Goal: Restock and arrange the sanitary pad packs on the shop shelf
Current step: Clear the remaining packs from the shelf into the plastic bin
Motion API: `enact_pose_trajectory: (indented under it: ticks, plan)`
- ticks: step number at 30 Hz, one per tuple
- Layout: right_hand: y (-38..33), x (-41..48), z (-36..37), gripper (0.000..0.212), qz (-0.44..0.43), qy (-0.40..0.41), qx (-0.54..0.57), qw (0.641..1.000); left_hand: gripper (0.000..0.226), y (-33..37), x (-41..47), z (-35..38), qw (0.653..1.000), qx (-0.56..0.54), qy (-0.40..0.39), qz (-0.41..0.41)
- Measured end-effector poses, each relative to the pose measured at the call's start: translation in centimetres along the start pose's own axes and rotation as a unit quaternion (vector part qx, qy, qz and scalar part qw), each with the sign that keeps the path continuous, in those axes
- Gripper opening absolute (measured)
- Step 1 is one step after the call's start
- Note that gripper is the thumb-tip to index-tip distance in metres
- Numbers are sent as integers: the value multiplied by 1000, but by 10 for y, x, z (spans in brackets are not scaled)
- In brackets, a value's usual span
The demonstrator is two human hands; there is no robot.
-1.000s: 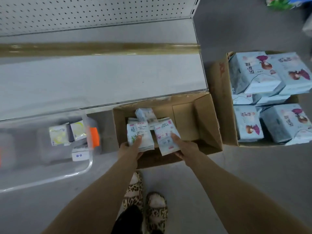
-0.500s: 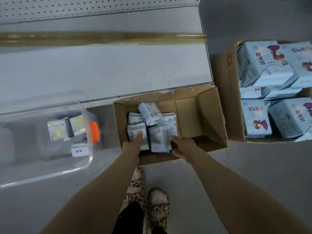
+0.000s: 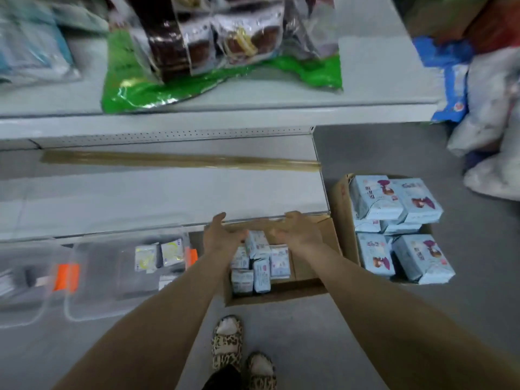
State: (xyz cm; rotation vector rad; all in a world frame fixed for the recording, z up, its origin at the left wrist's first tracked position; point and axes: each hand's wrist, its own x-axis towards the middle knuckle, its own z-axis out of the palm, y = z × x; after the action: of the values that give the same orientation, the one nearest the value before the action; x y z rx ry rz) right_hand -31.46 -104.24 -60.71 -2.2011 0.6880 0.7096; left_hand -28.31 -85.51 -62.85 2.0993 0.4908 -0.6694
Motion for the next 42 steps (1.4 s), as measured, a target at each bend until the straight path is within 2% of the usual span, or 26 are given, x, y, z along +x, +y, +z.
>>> enact_pose_trajectory:
  ticks: [5, 10, 16, 21, 30, 42]
  plan:
    - [-89, -78, -74, 71, -119, 38, -90, 988, 81, 77, -65, -82, 994, 46, 41, 96]
    - [-170, -170, -139, 72, -214, 87, -158, 960, 79, 148, -144, -170, 972, 84, 118, 183]
    - [-254, -272, -202, 76, -314, 136, -222, 913, 75, 215, -233, -265, 922, 127, 232, 283]
    - [-312, -341, -240, 76, -401, 190, -205, 873, 73, 260, -299, -333, 871, 141, 332, 334]
    - [-377, -421, -280, 69, -492, 250, -181, 814, 57, 286, -379, -410, 847, 89, 419, 315]
    - [-434, -429, -267, 66, -514, 246, -172, 804, 58, 276, -379, -471, 851, 63, 445, 273]
